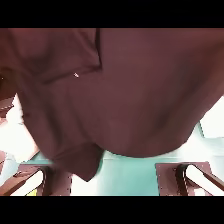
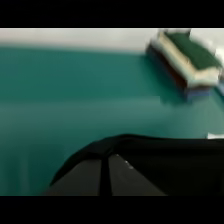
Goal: Fold the shirts.
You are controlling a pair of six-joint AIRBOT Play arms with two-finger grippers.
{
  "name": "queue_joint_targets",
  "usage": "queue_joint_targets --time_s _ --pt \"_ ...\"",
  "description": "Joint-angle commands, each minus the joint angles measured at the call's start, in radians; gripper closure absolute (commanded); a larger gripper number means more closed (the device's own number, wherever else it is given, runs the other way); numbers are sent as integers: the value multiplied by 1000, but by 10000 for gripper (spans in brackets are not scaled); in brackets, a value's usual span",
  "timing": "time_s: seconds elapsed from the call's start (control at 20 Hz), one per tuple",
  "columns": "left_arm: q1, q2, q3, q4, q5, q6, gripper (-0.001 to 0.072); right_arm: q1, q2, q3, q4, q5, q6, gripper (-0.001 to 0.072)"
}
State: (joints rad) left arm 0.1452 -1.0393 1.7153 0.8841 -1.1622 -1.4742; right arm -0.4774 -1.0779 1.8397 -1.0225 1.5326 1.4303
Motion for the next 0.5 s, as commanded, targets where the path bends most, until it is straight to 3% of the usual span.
queue_joint_targets --time_s 0.0,0.2,0.45 --pt "0 -177 -178 -47 -61 10 684 188 -177 -149 -198 21 9 695" --pt "-2 -409 -231 -57 -47 26 684 286 -421 -186 -208 -26 25 695" --pt "-2 -575 -176 -87 84 74 684 303 -577 -106 -191 -180 68 694"
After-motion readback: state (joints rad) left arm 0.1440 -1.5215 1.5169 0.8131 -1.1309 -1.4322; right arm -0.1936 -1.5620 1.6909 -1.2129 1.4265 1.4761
